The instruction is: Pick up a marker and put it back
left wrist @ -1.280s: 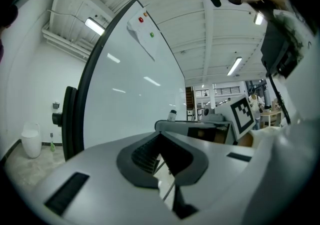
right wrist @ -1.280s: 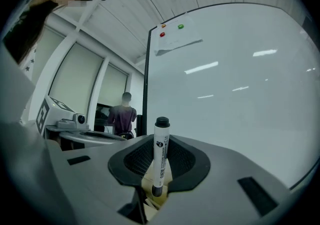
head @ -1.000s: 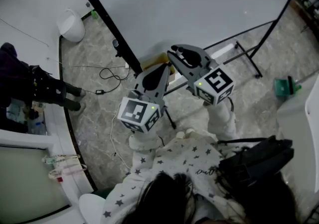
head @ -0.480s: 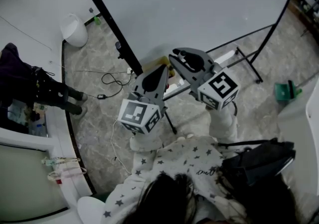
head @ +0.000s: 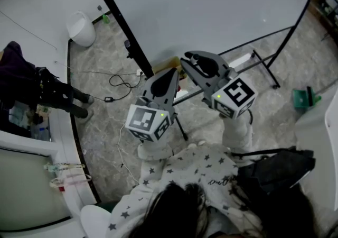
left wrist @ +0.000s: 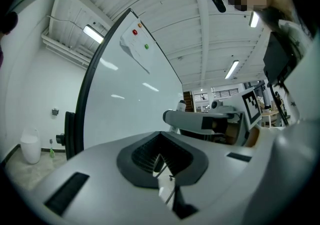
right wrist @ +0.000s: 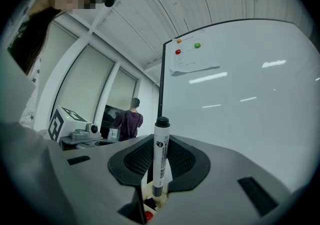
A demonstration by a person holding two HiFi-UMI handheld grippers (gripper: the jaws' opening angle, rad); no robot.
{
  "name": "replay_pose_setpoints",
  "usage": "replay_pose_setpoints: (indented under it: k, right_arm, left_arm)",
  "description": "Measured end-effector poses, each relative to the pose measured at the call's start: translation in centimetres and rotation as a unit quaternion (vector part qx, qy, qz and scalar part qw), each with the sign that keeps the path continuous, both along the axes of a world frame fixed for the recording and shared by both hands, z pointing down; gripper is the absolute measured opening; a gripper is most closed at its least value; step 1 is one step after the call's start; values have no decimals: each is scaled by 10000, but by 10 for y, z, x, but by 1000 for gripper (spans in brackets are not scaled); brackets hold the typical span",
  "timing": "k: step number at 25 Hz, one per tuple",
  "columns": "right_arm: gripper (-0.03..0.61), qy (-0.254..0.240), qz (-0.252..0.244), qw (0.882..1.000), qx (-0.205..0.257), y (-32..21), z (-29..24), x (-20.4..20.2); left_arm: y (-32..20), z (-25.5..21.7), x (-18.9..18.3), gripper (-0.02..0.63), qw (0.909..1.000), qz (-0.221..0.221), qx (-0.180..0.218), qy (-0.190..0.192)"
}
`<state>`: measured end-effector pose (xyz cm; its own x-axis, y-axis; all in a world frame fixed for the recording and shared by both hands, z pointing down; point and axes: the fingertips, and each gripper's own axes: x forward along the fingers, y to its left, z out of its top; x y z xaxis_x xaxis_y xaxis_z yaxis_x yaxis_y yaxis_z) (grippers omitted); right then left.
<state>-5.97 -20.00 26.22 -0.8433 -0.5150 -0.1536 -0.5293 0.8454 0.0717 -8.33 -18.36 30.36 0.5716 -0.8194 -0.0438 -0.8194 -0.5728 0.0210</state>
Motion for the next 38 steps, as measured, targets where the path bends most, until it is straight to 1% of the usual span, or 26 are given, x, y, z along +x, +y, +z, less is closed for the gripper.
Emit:
replay_pose_setpoints:
  k: [6, 18, 23, 28, 31, 35, 38]
  right_arm:
    - [75, 20, 3, 10000, 6, -2, 4, 1]
    - [75, 34, -1, 10000, -70, -5, 9, 4]
    - [75, 12, -3, 9999, -121, -7, 11, 3]
    - [75, 62, -42, 9998, -170, -9, 13, 0]
    - [75, 69, -58, 9998, -188, -16, 17, -4]
    - [75, 12, -66, 9996, -275, -36, 34, -11]
    - [75, -12, -82, 9993, -371, -40, 44, -13]
  left_arm:
    - [1, -13, 6, 0, 9998, 107, 178, 63]
    - [-3, -11, 10, 0, 9998, 131, 92, 122]
    - [-3, -9, 9, 0, 9997, 145, 119, 124]
    - [-4, -10, 6, 0, 9998, 84, 112, 124]
    - [-9, -3, 2, 0, 9998, 30, 101, 164]
    - [-23, 18, -7, 0, 9998, -105, -22, 190]
    - [-23, 24, -10, 0, 9997, -160, -50, 193]
